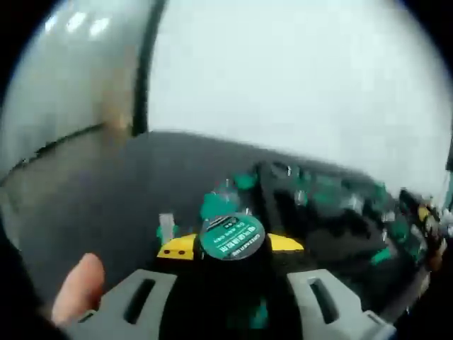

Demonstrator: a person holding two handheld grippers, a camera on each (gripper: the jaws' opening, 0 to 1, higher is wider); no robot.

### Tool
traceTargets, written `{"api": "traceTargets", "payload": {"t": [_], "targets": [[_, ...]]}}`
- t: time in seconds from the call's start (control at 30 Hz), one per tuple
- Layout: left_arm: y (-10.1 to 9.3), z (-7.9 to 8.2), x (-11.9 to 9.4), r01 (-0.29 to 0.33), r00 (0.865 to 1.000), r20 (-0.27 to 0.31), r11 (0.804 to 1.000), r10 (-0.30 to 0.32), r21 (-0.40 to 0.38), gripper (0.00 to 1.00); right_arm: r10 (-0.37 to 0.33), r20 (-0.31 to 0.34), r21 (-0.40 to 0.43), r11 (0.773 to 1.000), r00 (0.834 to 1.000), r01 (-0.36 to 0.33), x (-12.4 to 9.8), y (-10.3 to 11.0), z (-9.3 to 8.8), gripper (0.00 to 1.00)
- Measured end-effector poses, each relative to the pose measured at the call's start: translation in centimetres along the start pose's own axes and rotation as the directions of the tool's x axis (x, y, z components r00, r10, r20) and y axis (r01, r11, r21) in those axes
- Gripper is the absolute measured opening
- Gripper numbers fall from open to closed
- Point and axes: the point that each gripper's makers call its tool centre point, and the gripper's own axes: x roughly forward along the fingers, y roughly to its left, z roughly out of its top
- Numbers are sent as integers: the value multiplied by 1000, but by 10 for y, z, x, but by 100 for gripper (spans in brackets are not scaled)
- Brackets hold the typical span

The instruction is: Pick up the tools and put them into their designated positions in the toolbox.

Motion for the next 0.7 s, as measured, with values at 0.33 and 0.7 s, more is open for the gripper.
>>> {"api": "traceTargets", "payload": {"t": [0.33,0.7], "targets": [[-274,-68,51,463,866,-248,884,-434,71,30,5,-12,-18,1000,1000,-5,1,2,-2,18],[-271,-71,62,466,874,-253,863,-415,194,60,-1,-28,-33,999,1000,0,3,1,-6,17]]}}
